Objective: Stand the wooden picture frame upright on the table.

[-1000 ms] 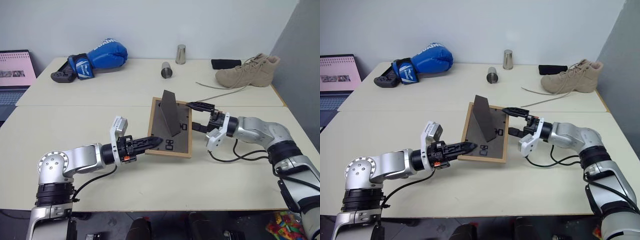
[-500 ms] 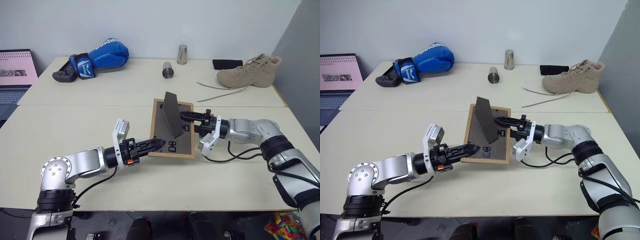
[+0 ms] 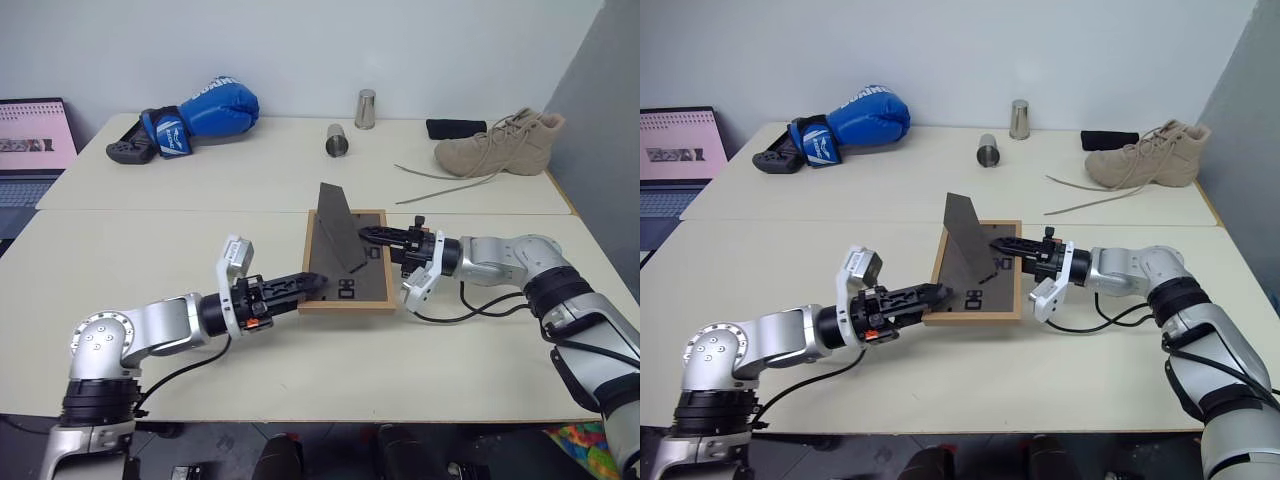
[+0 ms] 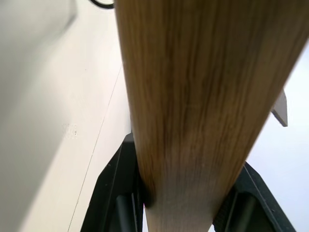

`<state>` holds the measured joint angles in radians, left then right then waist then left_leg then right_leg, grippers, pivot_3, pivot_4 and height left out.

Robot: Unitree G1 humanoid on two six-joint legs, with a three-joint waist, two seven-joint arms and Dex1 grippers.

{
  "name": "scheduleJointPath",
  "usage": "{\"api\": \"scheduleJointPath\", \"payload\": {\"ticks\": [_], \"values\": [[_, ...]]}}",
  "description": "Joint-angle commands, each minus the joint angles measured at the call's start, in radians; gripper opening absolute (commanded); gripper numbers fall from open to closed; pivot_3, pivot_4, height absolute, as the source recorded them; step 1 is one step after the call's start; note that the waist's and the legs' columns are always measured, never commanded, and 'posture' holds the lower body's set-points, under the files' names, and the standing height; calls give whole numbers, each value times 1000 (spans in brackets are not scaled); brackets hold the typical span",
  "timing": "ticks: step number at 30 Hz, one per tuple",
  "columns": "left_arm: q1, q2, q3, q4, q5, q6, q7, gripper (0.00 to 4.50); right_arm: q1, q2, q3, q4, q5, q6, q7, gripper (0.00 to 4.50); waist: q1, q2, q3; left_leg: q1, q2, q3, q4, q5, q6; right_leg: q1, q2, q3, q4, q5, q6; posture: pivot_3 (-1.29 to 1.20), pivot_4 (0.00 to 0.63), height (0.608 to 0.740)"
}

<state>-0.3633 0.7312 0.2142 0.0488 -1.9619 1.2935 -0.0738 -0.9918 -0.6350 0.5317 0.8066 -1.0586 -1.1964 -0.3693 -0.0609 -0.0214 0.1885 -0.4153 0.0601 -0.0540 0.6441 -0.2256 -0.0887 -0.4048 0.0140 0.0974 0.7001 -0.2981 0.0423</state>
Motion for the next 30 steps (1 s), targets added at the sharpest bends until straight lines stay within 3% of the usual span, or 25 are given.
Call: {"api": "scheduleJointPath", "payload": {"ticks": [1,2,4,6,9,12,16,20,30], "values": [[-29,127,91,13,5,-25,-15,4496,8,-26,-37,36,147,-56,56,1312,0,0,0,0,0,0,0,-1,1,0,0,0,0,0,0,0,150,740],[-28,154,99,0,40,-22,-32,4500,11,-27,-37,50,179,-70,80,1312,0,-1,0,0,-1,0,0,-1,1,0,-1,0,0,0,0,0,150,740],[-15,223,100,-117,237,-45,-119,4500,18,-5,-28,129,368,-103,230,1311,-1,-1,0,0,0,0,0,-1,1,0,0,0,-1,0,0,0,150,740],[0,267,76,-229,392,-88,-181,4500,64,40,-14,131,709,-10,549,1311,-6,-2,0,0,0,1,-1,-1,1,1,-1,0,-1,0,0,0,150,740],[23,279,61,-339,538,-161,-265,4500,136,107,-72,-58,1192,345,1017,1311,-9,-2,0,2,1,0,-1,0,0,5,-1,-1,-3,0,0,0,150,740],[57,282,41,-430,700,-252,-318,4500,131,166,-154,-184,1442,714,1246,1311,-10,-1,1,3,2,0,-1,0,1,6,-1,-1,-2,0,0,0,150,740],[68,242,57,-456,817,-338,-327,4500,85,213,-241,-235,1603,1151,1353,1311,-5,-1,1,3,2,-1,-1,-1,1,5,0,-3,-1,0,0,0,150,740],[95,231,32,-490,929,-395,-355,4500,23,269,-300,-173,1653,1435,1423,1311,3,-1,1,3,2,0,-1,-1,2,4,1,-2,-2,0,0,0,150,740],[99,166,34,-501,1067,-455,-379,4500,-65,374,-373,81,1528,1553,1470,1311,4,-1,1,-2,2,2,-1,-1,2,-1,1,-1,-2,0,0,0,150,740]]}}
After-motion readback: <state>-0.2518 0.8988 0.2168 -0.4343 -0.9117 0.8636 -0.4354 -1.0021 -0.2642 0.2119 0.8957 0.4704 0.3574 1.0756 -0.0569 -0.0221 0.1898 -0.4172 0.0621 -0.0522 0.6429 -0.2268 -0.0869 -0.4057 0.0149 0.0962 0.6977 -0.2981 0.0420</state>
